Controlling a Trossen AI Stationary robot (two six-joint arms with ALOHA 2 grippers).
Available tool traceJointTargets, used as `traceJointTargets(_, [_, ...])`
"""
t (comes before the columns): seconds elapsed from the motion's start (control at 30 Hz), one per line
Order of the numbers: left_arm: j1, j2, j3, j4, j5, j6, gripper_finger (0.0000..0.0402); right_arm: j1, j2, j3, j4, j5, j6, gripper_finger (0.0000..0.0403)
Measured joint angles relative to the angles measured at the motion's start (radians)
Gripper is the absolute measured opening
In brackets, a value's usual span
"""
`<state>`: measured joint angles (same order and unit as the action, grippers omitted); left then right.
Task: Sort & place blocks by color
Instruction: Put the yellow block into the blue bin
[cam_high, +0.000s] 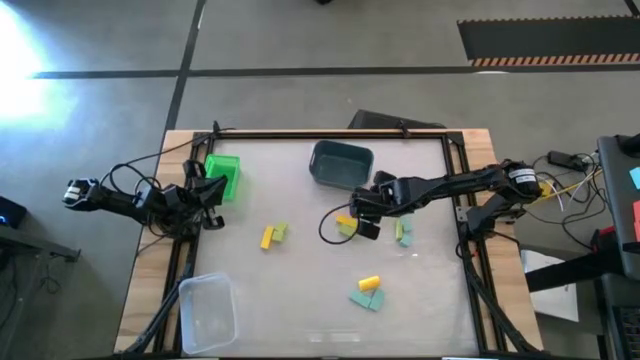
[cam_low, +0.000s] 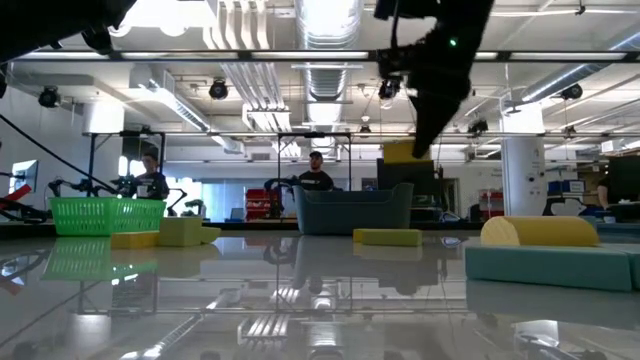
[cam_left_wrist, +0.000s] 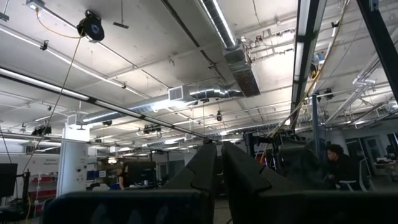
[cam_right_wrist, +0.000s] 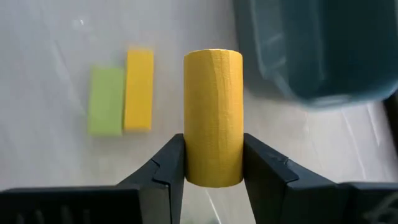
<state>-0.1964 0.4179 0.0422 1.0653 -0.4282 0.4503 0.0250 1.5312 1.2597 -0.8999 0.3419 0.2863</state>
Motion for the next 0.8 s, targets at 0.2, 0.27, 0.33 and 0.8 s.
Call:
traceJointTargets(0.2, [0.000, 0.000, 0.000, 0.000, 0.000, 0.000, 0.0010, -0.081, 0.032, 0.116, 0.002, 0.001, -0.099, 0.0113])
traceJointTargets(0.27, [0.000, 0.000, 0.000, 0.000, 0.000, 0.000, 0.0010, -0.118, 0.048, 0.143, 0.006, -0.001, -0.140, 0.0113])
traceJointTargets(0.33, [0.000, -0.001, -0.001, 0.000, 0.000, 0.000, 0.0010, -0.161, 0.068, 0.166, 0.024, -0.001, -0.186, 0.0113])
traceJointTargets(0.8, [0.000, -0.002, -0.001, 0.000, 0.000, 0.001, 0.0010, -0.417, 0.291, 0.220, 0.273, -0.167, -0.443, 0.0113])
